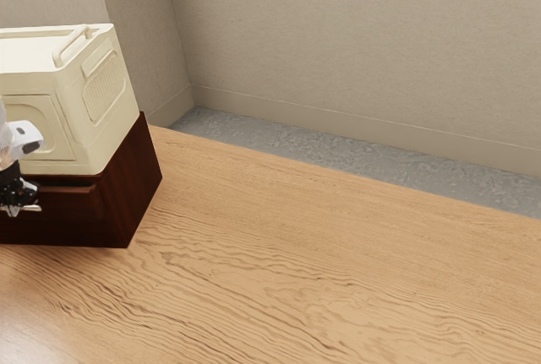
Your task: Push the drawer handle with one arm to close the drawer
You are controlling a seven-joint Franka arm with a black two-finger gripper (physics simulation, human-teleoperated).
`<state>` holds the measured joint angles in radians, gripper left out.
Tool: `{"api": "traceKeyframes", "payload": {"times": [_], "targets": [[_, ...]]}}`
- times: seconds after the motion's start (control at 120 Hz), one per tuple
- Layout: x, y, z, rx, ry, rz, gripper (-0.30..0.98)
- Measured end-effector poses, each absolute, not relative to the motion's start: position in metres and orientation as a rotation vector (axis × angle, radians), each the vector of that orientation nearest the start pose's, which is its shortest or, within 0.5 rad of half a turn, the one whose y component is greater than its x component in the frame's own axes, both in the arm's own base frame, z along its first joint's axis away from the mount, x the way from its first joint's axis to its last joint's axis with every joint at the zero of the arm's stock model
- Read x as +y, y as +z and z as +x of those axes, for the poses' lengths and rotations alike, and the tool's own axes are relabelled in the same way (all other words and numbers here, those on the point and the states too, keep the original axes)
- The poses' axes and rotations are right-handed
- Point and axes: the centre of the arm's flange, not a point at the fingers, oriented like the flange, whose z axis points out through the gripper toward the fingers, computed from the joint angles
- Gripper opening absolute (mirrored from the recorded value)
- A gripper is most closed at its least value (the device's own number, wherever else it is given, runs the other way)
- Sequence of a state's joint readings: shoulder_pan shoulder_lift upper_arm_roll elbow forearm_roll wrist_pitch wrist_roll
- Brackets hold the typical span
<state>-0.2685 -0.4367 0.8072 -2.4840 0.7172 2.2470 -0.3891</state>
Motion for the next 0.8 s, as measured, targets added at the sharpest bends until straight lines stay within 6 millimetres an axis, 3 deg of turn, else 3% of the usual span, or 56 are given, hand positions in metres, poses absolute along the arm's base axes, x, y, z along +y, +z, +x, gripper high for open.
{"api": "traceKeyframes", "payload": {"times": [0.275,0.5,0.617,0.8], "targets": [[0.246,0.408,0.392,-0.666,-0.226,-2.762,-0.1],[0.248,0.406,0.395,-0.639,-0.257,-2.755,-0.1],[0.248,0.409,0.385,-0.691,-0.225,-2.772,-0.1],[0.238,0.446,0.356,-0.754,-0.229,-2.837,-0.1]]}}
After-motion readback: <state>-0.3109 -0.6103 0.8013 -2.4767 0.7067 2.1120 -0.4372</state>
